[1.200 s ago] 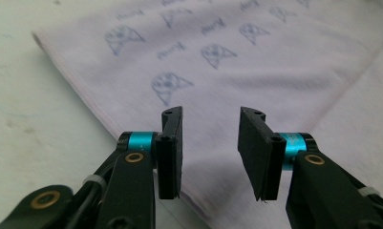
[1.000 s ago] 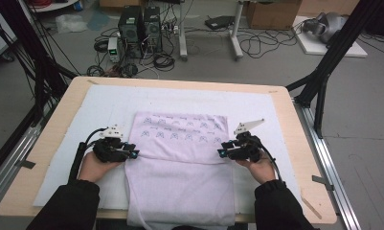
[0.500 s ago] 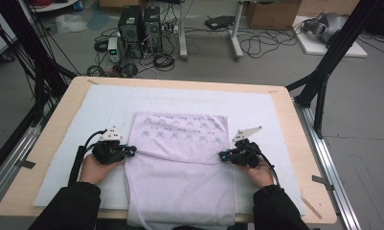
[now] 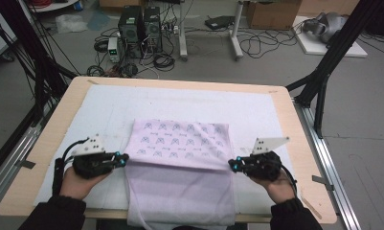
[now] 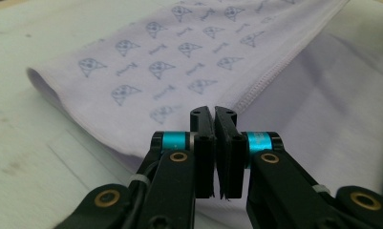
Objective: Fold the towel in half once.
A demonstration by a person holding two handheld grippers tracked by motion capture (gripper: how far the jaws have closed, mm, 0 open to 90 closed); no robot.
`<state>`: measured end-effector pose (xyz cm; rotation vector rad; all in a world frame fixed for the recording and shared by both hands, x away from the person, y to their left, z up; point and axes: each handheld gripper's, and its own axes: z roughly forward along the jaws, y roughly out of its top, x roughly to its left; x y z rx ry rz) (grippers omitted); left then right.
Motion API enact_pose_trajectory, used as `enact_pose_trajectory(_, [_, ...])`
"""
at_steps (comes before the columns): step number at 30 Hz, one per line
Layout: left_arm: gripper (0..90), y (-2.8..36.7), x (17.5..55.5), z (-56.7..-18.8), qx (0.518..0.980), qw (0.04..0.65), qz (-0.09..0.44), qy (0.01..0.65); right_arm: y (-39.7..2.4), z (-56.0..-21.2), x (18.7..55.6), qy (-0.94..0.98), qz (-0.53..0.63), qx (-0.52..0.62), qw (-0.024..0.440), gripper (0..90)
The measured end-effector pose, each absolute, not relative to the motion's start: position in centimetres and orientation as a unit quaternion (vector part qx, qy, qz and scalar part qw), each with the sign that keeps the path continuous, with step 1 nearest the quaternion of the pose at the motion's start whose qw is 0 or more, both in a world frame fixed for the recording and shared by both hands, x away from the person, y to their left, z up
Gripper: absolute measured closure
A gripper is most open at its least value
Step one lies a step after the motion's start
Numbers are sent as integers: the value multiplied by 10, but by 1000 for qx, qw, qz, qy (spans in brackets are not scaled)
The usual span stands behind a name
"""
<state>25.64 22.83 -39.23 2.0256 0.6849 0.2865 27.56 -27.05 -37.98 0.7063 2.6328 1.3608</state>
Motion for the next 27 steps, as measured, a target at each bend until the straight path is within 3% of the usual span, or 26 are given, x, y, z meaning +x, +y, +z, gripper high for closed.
enact_pose_trajectory(4, [854,227,226,-405,842,460,94,266,-268,-390,243,872,438,216,10,856])
enact_pose_trajectory(5, [828,226,222,-407,845,458,90,263,-268,-392,240,872,441,212,8,792])
enact_pose_trajectory(6, [743,225,222,-408,847,454,89,264,-269,-393,239,871,442,213,4,733])
enact_pose_trajectory(8, [679,224,227,-406,850,450,99,256,-271,-392,243,870,441,220,13,696])
enact_pose_trajectory(12, [614,223,263,-400,836,457,126,276,-276,-391,282,864,434,248,52,573])
enact_pose_trajectory(20, [561,220,358,-413,804,455,159,348,-278,-409,380,840,417,340,70,432])
enact_pose_trajectory(27, [539,212,395,-437,805,411,152,400,-275,-432,423,829,412,370,77,392])
